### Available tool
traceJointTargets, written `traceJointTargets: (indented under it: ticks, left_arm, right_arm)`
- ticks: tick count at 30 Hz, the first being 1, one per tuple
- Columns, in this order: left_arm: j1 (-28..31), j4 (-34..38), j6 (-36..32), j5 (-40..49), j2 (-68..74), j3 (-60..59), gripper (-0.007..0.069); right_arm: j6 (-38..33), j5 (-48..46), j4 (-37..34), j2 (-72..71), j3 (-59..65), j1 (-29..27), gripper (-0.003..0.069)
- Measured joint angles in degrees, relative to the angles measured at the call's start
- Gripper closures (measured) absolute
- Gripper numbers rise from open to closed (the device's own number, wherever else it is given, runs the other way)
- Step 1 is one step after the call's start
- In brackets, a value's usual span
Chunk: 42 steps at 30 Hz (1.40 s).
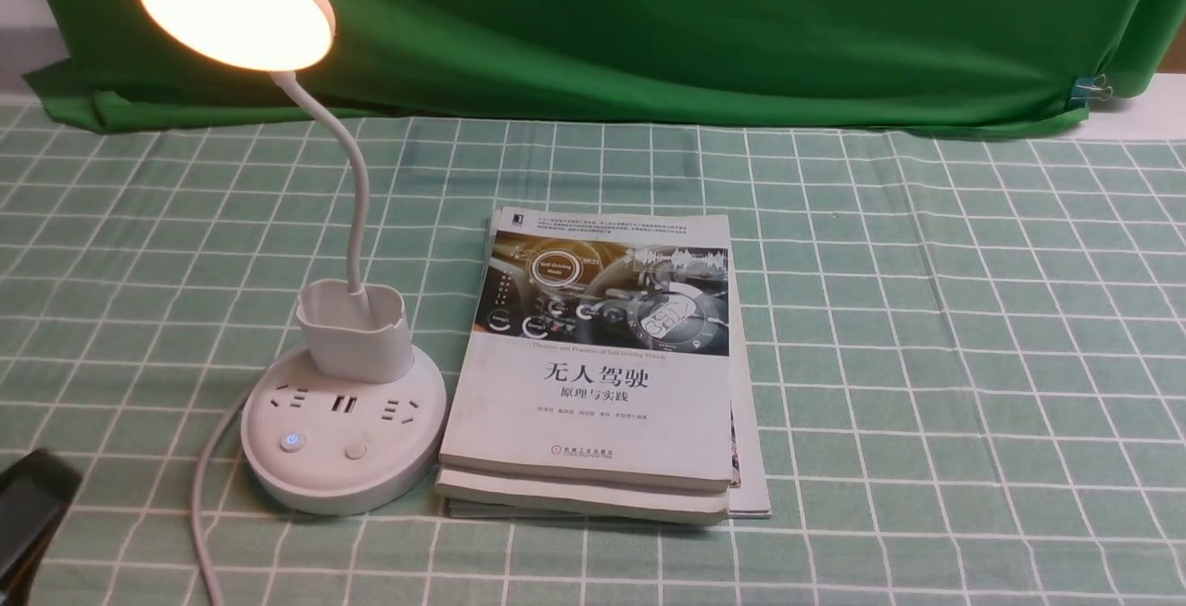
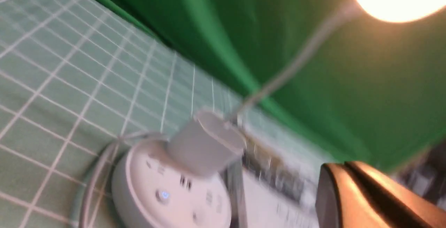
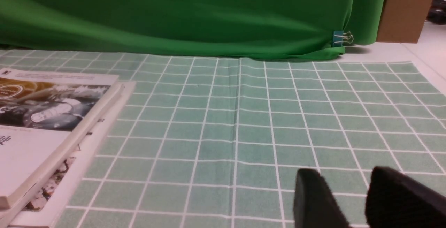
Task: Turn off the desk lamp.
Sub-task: Use the left arm to press the button switch on the lamp holder
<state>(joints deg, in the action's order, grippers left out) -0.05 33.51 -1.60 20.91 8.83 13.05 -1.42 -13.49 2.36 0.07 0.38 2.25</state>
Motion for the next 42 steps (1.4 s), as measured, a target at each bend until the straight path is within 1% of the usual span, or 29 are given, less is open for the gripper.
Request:
traceJointTargets:
  ticks: [4, 7, 10, 11, 12, 15, 17, 18, 19, 22, 31, 42]
  left_arm:
    - [0.0, -8.7, -2.3, 16.0, 14.8, 12.2, 0.0624]
    - [0.0, -14.0, -4.7, 24.9, 25.6, 19.3, 0.0624]
    - [-0.4, -17.4, -6.1, 30.5, 36.4, 24.2, 0.0624]
    - [-1.7, -18.3, -6.4, 31.4, 40.5, 26.2, 0.0624]
    - [-2.6, -18.6, -6.7, 31.6, 42.4, 26.7, 0.0624]
    - [-8.1, -21.0, -6.7, 32.4, 51.9, 30.3, 0.0624]
    - [-10.8, -22.0, -6.5, 32.7, 55.1, 31.8, 0.0624]
    - [-13.6, -22.7, -6.1, 33.0, 59.7, 33.7, 0.0624]
    - [-15.1, -23.0, -6.0, 33.0, 61.7, 34.8, 0.0624]
    - [-17.4, -23.4, -5.9, 32.4, 68.3, 38.8, 0.0624]
    - [-17.8, -27.9, -4.4, 31.7, 81.8, 48.4, 0.0624]
    - [-17.8, -28.8, -4.2, 30.4, 90.7, 50.2, 0.0624]
  right_arm:
    - [0.0, 0.0, 0.0, 0.0, 0.0, 0.0, 0.0417]
    - [0.0, 0.0, 0.0, 0.0, 0.0, 0.0, 0.0417]
    - [0.0, 0.0, 0.0, 0.0, 0.0, 0.0, 0.0417]
    - [0.0, 0.0, 0.0, 0.0, 0.0, 0.0, 0.0417]
    - [0.0, 0.0, 0.0, 0.0, 0.0, 0.0, 0.0417]
    - [0.0, 0.0, 0.0, 0.0, 0.0, 0.0, 0.0417]
    - [0.0, 0.0, 0.0, 0.0, 0.0, 0.0, 0.0417]
    - [0.0, 0.0, 0.0, 0.0, 0.0, 0.0, 0.0417]
    - [0.0, 0.0, 0.0, 0.0, 0.0, 0.0, 0.0417]
    - [0.0, 0.0, 0.0, 0.0, 0.0, 0.0, 0.0417]
    - [0.0, 0.0, 0.0, 0.0, 0.0, 0.0, 0.0417]
    - [0.0, 0.0, 0.0, 0.0, 0.0, 0.0, 0.0417]
